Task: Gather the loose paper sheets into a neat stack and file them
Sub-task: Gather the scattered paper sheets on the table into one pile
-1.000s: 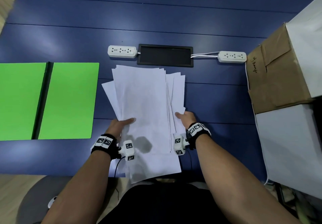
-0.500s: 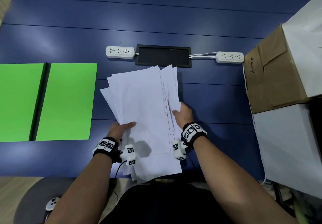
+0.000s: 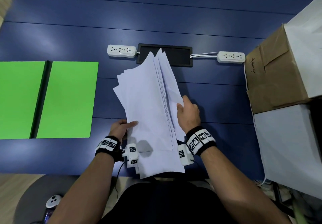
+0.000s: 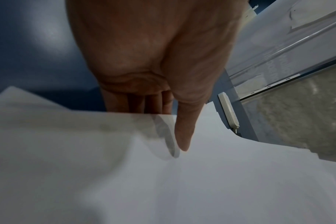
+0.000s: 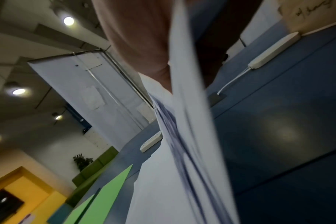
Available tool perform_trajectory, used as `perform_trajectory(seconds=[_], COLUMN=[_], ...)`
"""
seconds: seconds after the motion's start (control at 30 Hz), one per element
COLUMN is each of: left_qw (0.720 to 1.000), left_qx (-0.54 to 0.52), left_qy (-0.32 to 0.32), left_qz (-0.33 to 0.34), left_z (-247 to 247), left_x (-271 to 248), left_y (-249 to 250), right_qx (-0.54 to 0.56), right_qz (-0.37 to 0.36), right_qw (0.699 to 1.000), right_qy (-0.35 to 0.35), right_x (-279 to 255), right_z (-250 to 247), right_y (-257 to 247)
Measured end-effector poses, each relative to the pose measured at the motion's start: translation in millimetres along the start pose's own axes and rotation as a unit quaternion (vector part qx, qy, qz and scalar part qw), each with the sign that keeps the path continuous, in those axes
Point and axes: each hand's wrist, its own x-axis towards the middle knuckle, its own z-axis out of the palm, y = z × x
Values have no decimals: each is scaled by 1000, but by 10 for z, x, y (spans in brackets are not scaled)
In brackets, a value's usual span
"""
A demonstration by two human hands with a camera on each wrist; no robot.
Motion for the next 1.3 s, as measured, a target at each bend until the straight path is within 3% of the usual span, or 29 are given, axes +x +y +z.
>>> perform_trajectory(seconds=[0.23, 0.43, 0.63, 0.73, 0.83, 1.13, 1.3], left_qw=[997, 981, 979, 983, 988, 985, 991], left_qx=[58, 146, 148, 133, 109, 155, 120], left_qy=[30, 122, 138, 120, 105, 68, 50], left_qz=[34, 25, 32, 22, 24, 27, 43], left_z=[8, -55, -176, -232, -252, -378, -345], left_x=[-101, -65, -55, -48, -37, 5, -122], left_y=[54, -3, 6, 6, -2, -22, 37], right_qx=[136, -64, -119, -65, 19, 149, 204], right_qz=[22, 47, 23, -32, -61, -44, -47], right_qw=[988, 996, 991, 991, 991, 980, 972], right_qy=[-64, -41, 48, 110, 117, 124, 110], right_x=[-6, 11, 103, 168, 213, 254, 332], right_z=[-28, -175, -813, -1146, -1305, -1611, -1640], right_y=[-115, -103, -201, -169, -175, -289, -335])
